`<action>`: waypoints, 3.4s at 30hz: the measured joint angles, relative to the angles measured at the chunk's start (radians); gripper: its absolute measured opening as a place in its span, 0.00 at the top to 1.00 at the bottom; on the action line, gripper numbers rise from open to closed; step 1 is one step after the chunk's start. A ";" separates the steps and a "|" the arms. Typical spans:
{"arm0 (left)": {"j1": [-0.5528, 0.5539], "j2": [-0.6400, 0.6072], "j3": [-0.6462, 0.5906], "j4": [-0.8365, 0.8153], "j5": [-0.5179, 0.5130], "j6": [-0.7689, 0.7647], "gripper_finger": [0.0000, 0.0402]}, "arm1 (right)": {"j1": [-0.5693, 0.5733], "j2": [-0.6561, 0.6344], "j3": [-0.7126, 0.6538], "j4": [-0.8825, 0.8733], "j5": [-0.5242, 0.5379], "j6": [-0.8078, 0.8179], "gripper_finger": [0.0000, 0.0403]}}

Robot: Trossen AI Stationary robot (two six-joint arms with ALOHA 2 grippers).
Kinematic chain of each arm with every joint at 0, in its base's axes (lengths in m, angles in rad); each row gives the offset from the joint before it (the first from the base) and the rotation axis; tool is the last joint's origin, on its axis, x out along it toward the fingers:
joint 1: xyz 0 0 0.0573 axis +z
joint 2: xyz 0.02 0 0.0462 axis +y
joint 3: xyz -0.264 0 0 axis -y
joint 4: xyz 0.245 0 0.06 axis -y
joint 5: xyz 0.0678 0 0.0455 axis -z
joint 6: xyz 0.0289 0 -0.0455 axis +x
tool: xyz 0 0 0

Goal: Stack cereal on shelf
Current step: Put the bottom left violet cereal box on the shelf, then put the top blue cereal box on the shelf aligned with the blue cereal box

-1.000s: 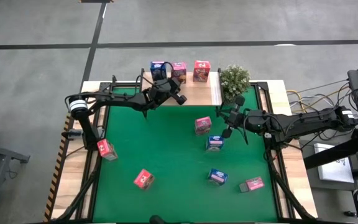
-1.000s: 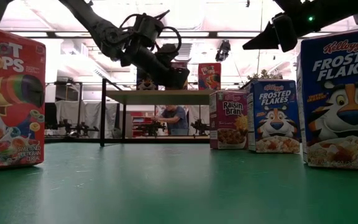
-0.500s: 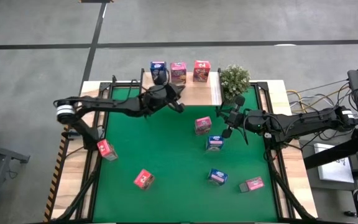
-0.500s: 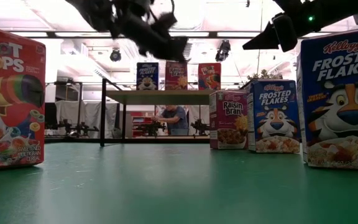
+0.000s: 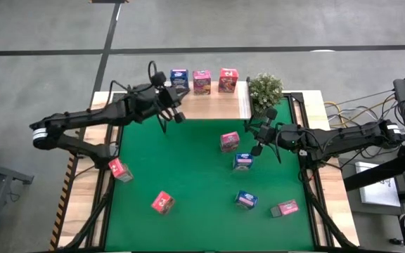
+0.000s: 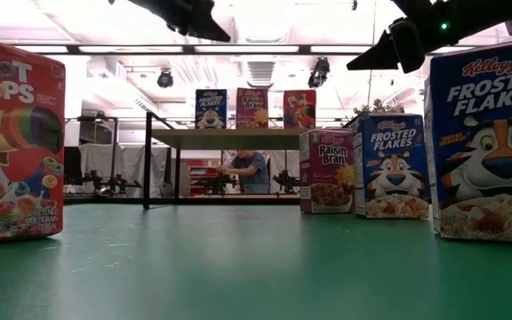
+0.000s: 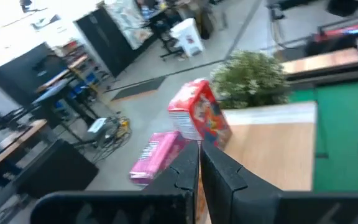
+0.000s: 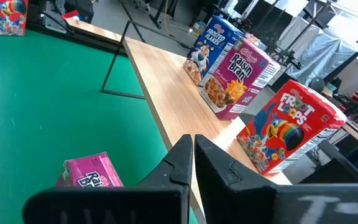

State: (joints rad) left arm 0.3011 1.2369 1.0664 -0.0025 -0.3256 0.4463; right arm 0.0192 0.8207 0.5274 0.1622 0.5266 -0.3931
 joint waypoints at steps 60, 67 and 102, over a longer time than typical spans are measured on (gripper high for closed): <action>0.175 0.259 0.000 0.223 -0.024 0.051 1.00 | 0.000 0.000 0.000 -0.001 0.001 -0.008 0.98; 0.156 0.254 0.000 0.221 -0.024 0.038 1.00 | 0.000 0.000 0.000 -0.001 0.001 -0.009 0.98; -0.597 -0.286 -0.312 0.000 -0.021 -0.067 1.00 | 0.133 0.032 0.015 -0.007 -0.310 0.480 0.98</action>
State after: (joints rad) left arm -0.2962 0.9508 0.7543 -0.0024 -0.3469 0.3798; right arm 0.1517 0.8523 0.5426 0.1548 0.2169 0.0867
